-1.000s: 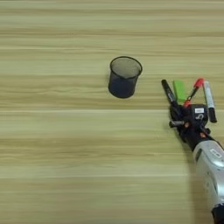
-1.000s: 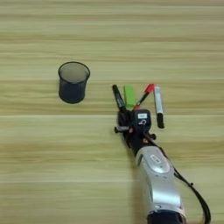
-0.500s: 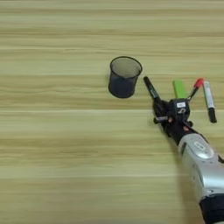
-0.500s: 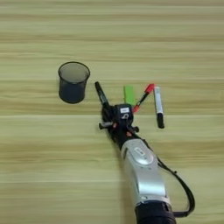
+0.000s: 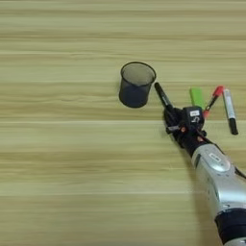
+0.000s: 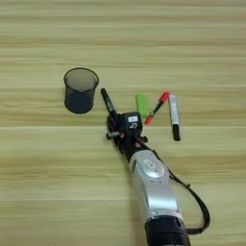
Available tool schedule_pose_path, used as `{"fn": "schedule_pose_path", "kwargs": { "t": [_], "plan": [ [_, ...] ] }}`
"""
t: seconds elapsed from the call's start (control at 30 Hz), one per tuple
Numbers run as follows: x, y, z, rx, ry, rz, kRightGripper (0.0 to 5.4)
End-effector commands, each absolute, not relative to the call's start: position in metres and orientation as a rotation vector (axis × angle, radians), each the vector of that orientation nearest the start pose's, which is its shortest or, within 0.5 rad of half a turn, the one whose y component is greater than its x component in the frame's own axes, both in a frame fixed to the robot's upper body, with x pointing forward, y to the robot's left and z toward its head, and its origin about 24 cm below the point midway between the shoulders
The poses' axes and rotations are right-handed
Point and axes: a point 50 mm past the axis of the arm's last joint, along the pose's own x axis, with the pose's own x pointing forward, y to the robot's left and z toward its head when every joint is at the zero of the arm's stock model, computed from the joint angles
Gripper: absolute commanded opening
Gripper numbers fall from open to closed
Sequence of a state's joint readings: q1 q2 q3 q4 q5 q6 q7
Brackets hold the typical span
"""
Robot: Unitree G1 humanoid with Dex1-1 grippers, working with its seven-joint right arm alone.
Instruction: Move the objects on the table
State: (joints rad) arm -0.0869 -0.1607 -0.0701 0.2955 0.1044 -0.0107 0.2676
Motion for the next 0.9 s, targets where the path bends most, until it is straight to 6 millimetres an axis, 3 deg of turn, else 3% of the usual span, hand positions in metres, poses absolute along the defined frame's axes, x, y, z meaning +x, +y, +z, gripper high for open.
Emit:
{"fn": "schedule_pose_path", "kwargs": {
  "t": [0.03,0.9],
  "plan": [
    [0.268,-0.187,0.009,-0.032,0.173,0.186,2.12],
    [0.266,-0.170,0.042,-0.062,-0.049,0.318,4.74]
  ]
}}
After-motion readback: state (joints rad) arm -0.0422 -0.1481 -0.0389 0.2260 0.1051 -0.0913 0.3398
